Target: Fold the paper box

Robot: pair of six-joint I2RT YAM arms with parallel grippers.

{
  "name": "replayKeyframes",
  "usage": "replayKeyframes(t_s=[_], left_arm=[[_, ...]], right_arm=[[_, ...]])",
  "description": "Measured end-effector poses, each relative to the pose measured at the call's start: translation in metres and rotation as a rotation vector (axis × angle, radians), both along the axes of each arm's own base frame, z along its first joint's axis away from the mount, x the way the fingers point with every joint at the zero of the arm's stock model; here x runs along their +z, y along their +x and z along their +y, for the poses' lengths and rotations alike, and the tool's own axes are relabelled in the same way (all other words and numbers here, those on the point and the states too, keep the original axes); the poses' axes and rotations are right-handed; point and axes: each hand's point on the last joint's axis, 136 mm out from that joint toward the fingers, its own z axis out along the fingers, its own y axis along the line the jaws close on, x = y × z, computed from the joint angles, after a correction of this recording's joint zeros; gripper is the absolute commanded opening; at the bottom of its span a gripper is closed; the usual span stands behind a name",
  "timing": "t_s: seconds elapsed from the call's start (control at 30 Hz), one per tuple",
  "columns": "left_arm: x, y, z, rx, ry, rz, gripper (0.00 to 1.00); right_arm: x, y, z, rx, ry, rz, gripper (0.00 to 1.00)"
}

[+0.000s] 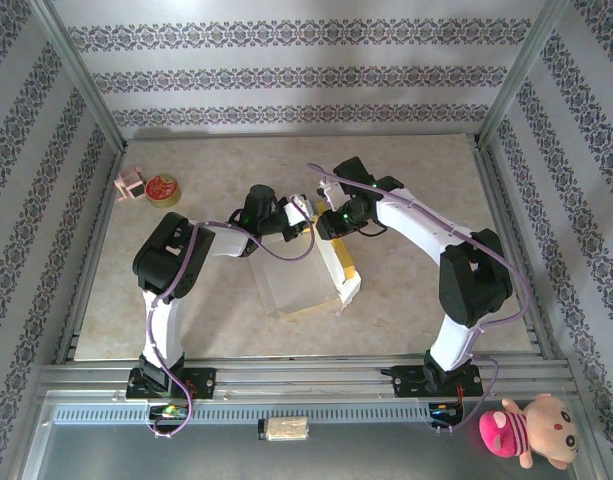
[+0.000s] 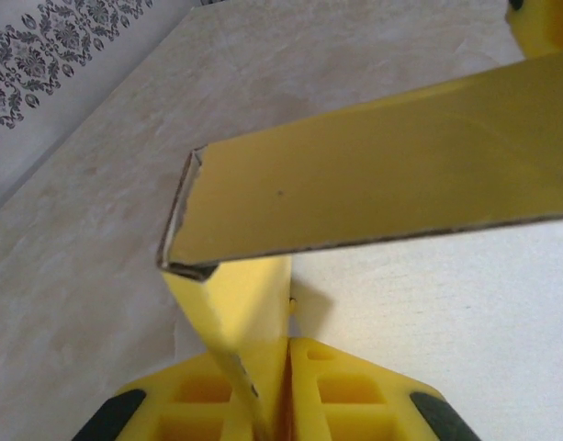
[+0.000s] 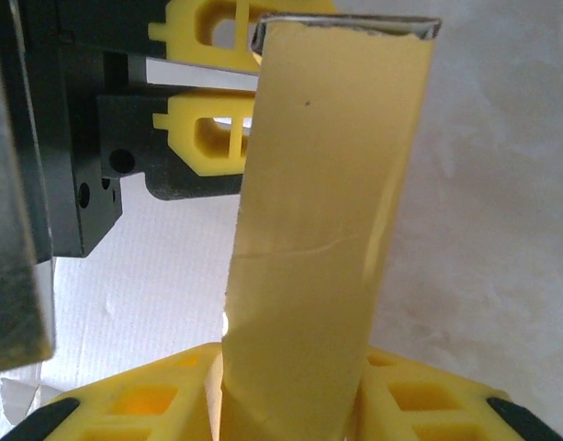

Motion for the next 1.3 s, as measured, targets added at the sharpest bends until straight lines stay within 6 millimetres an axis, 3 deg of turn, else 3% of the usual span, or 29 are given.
replayKeyframes(t_s=[0.43, 0.53, 0.67, 0.87, 1.2, 1.3], left_arm=[[0.0024, 0.0043, -0.0033, 0.040, -0.099, 0.073, 0.19], [0.0029, 0.0030, -0.0041, 0.040, -0.118, 0.102, 0.02], [0.0036, 0.0027, -0.0041, 0.032, -0.134, 0.145, 0.00], [0.0045, 0.0015, -0.0047, 0.029, -0.152, 0.176, 0.25], [0.0076, 0.0044, -0.0016, 0.032, -0.171, 0.190, 0.26], [0.0091, 0.0045, -0.0020, 0.030, -0.180, 0.200, 0.36]], right_arm=[[-0.0024, 0.0034, -0.0043, -0.015, -0.037, -0.024, 0.36], [-0.0032, 0.0038, -0.0051, -0.010, -0.054, -0.034, 0.36], [-0.0045, 0.0039, -0.0057, 0.003, -0.088, -0.057, 0.36], [-0.0049, 0.0028, -0.0042, 0.020, -0.119, -0.079, 0.35], [-0.0043, 0.0024, -0.0053, 0.030, -0.130, -0.087, 0.35], [-0.0044, 0.0024, -0.0054, 0.030, -0.131, -0.087, 0.35]])
